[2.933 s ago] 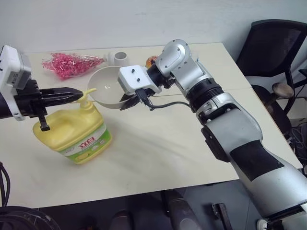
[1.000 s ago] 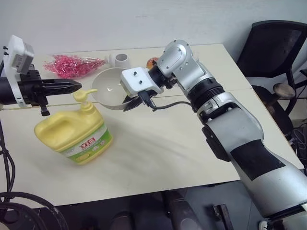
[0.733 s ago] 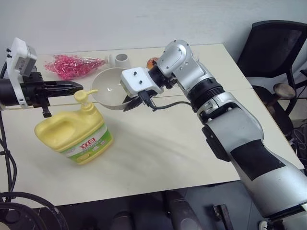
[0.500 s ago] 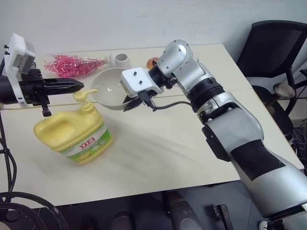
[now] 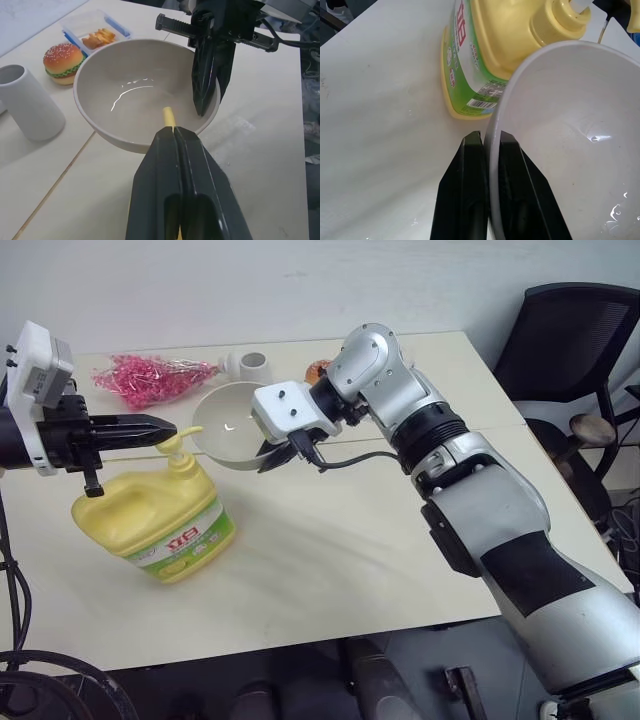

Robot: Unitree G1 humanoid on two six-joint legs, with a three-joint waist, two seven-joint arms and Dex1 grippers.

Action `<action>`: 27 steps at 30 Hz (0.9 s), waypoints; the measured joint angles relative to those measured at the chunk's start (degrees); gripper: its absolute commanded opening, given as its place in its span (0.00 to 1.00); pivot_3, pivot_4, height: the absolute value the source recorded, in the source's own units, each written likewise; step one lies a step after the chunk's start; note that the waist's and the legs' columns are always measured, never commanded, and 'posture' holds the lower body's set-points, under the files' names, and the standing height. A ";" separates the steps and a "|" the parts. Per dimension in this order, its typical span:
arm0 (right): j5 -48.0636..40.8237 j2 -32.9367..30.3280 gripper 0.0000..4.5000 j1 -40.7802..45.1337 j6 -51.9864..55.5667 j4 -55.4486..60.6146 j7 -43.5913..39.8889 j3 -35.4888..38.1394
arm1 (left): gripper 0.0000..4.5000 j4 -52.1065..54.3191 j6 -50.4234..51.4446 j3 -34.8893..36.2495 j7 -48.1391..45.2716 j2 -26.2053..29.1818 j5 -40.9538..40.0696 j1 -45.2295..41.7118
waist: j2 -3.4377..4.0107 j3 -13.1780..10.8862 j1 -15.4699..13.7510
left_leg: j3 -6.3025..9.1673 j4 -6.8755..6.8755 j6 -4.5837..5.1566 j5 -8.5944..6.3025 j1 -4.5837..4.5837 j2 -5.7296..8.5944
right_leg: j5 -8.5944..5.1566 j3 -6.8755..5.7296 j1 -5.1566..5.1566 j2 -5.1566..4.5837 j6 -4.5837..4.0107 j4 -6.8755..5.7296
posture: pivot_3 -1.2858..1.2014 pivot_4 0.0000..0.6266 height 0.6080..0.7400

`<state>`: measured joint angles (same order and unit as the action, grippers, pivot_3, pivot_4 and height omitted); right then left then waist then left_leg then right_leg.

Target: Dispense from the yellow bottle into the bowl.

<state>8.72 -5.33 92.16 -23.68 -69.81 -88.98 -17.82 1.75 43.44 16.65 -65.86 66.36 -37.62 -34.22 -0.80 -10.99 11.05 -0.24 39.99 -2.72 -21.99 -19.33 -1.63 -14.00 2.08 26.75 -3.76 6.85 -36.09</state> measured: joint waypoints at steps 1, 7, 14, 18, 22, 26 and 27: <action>-0.02 0.00 0.00 0.00 0.00 0.00 0.00 -0.02 | 0.01 -0.16 -0.18 -0.24 0.02 -0.05 0.05 -0.20 | 0.00 0.00 0.00 | 0.00 0.00 0.00 0.00 0.00 0.00 | 0.00 0.00 0.00 0.00 0.00 0.00 | 0.52 0.24 1.00; -0.34 0.00 0.00 0.00 0.01 0.00 -0.01 -0.75 | 0.01 -0.78 -0.68 -2.21 -0.46 -0.14 0.44 -1.59 | 0.00 0.00 -0.03 | -0.01 0.01 0.00 0.00 0.03 0.01 | 0.00 0.00 -0.03 -0.01 0.00 -0.01 | 0.52 0.24 1.00; -1.95 -0.06 0.00 0.00 0.00 0.01 -0.02 -2.38 | 0.01 -2.35 -2.48 -5.04 -2.71 1.36 1.97 -2.29 | 0.00 0.01 -0.03 | 0.00 0.01 0.00 0.00 0.13 0.01 | 0.00 0.00 -0.12 0.00 0.00 -0.04 | 0.52 0.24 1.00; -2.92 -0.36 0.00 0.00 0.02 0.02 -0.02 -3.11 | 0.01 -2.80 -4.82 -6.00 -3.77 1.86 3.36 -2.43 | 0.02 0.02 0.05 | -0.02 0.01 0.00 0.00 0.19 0.00 | 0.00 0.02 -0.13 0.02 0.00 -0.09 | 0.52 0.24 1.00; -4.10 -0.38 0.00 0.00 0.05 0.15 -0.02 -3.71 | 0.01 -3.30 -6.94 -6.65 -4.24 1.99 4.80 -2.43 | 0.11 0.07 0.04 | -0.03 0.01 0.01 0.00 0.31 0.00 | 0.00 0.03 -0.23 0.02 0.00 -0.11 | 0.52 0.24 1.00; -4.83 -0.40 0.00 0.00 0.08 0.57 -0.02 -4.43 | 0.01 -4.11 -8.83 -8.13 -4.32 1.99 6.51 -2.42 | 0.17 0.11 0.05 | -0.10 0.00 0.03 -0.01 0.47 0.00 | -0.01 0.10 -0.29 0.03 -0.01 -0.24 | 0.52 0.24 1.00; -5.09 -0.40 0.00 0.00 0.08 0.66 -0.03 -4.51 | 0.01 -4.13 -9.19 -8.36 -4.32 1.99 6.74 -2.38 | 0.19 0.12 0.04 | -0.12 0.00 0.04 -0.02 0.52 0.00 | -0.01 0.12 -0.30 0.04 -0.01 -0.28 | 0.52 0.24 1.00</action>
<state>3.63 -5.73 92.16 -23.60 -69.14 -89.01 -22.32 -2.38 34.25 8.29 -70.18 68.35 -30.89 -36.61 -0.61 -10.87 11.09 -0.36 39.99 -2.68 -22.01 -18.81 -1.63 -14.01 2.20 26.45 -3.72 6.84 -36.37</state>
